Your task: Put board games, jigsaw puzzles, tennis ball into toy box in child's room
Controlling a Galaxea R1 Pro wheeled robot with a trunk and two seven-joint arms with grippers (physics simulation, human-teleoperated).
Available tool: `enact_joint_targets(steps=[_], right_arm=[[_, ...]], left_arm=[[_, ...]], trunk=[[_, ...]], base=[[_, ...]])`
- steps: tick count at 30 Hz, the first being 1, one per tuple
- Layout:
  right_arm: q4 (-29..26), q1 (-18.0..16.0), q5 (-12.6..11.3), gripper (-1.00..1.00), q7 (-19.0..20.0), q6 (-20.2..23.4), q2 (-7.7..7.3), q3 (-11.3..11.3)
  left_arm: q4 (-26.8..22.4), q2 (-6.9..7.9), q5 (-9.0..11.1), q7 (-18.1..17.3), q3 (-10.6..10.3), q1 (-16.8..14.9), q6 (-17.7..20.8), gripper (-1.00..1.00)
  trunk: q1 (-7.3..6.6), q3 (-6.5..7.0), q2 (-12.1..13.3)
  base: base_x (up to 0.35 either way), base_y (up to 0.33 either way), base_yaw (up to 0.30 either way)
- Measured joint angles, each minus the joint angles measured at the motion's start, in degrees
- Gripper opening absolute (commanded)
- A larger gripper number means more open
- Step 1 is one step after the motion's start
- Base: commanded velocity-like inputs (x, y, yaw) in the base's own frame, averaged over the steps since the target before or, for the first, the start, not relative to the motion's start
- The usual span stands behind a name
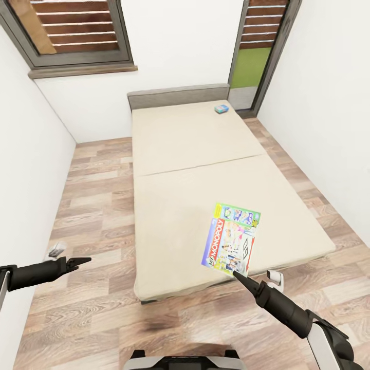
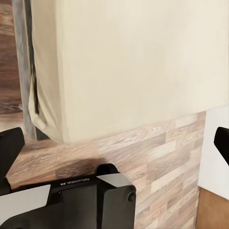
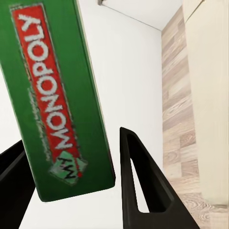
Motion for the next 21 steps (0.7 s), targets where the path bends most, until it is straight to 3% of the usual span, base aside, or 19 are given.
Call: enact_joint_targets(steps=[21], right_arm=[[0.0, 0.0, 0.0, -1.00, 0.1, 0.0, 0.00, 0.0]], left_arm=[[0.0, 0.00, 0.1, -0.1, 0.0, 0.0, 0.0, 1.00]], trunk=[[0.01, 2.00, 0.0]], base=[[0.029, -0.014, -0.007]])
